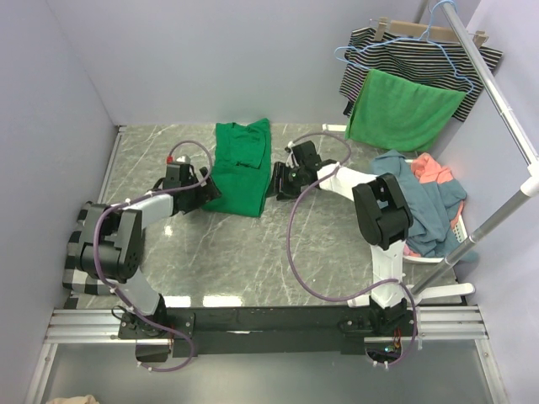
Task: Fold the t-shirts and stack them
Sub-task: Grab one side of the 2/3 rectangular tshirt with both arms
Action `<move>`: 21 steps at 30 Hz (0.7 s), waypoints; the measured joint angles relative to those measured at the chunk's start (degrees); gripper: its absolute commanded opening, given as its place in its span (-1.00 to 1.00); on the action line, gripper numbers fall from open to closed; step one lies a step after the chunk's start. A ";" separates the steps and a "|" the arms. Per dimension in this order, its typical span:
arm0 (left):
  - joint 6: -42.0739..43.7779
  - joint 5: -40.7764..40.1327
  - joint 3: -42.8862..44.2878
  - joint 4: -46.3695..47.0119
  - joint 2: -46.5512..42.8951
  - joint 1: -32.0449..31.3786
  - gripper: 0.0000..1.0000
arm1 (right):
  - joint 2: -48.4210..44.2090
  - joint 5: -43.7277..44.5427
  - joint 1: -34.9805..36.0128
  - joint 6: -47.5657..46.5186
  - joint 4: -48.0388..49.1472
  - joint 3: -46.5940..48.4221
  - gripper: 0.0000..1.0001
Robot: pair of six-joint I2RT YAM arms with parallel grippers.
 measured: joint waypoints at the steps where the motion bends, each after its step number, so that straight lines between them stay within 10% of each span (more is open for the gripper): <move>1: 0.11 0.46 -0.39 1.18 -0.28 0.04 0.99 | 0.02 -0.98 0.00 0.74 0.96 -0.87 0.16; 12: 1.44 6.67 -1.20 10.38 2.71 0.22 0.95 | 0.17 -5.05 1.60 6.86 5.31 -3.69 0.17; 21: 0.63 9.40 -6.38 14.93 0.98 0.24 0.32 | 0.39 -5.16 6.51 11.50 8.44 -5.84 -0.14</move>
